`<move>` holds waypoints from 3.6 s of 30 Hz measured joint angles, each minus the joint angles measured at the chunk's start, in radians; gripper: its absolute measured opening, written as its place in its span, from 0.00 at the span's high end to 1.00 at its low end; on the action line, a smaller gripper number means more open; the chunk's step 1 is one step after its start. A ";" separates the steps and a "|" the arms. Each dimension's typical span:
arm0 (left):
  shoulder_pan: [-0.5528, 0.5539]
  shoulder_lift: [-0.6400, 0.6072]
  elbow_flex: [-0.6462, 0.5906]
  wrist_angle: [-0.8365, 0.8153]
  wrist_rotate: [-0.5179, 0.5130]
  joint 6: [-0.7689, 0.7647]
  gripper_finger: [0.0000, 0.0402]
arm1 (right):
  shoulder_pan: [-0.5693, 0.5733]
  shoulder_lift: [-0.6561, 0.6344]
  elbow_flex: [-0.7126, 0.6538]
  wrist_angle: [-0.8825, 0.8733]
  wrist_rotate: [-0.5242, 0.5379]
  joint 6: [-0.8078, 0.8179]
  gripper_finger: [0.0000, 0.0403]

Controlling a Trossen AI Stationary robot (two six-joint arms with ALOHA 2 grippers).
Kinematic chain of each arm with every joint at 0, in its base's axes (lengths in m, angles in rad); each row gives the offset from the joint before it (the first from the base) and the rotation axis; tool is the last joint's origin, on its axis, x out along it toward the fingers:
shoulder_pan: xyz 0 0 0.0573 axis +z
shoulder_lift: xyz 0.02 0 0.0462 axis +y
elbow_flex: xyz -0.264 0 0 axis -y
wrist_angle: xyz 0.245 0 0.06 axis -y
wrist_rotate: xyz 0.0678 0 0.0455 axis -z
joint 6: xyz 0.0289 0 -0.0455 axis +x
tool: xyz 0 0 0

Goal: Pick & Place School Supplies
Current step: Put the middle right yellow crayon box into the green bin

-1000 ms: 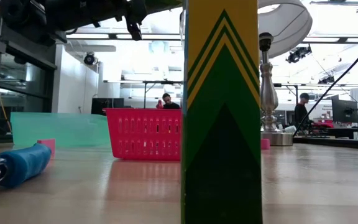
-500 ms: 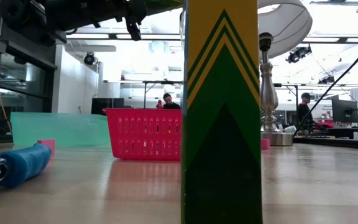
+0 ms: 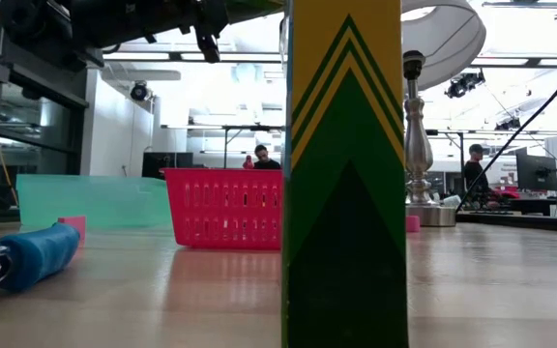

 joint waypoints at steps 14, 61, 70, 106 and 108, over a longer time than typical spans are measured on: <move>0.000 0.000 0.000 -0.002 0.000 0.000 0.74 | 0.000 0.000 0.000 0.000 0.001 -0.001 0.57; 0.002 -0.176 -0.001 -0.328 -0.109 0.059 0.74 | -0.008 -0.051 0.000 -0.351 -0.044 -0.022 0.51; 0.002 -0.401 -0.001 -0.675 -0.196 0.058 0.74 | -0.008 -0.062 0.000 -0.433 -0.048 0.010 0.51; 0.006 -0.615 -0.001 -1.576 -0.932 0.028 0.74 | 0.040 -0.062 0.000 -0.453 -0.045 0.063 0.51; 0.026 -0.603 -0.001 -1.614 -0.932 0.029 0.74 | 0.040 -0.062 0.000 -0.450 -0.045 0.064 0.51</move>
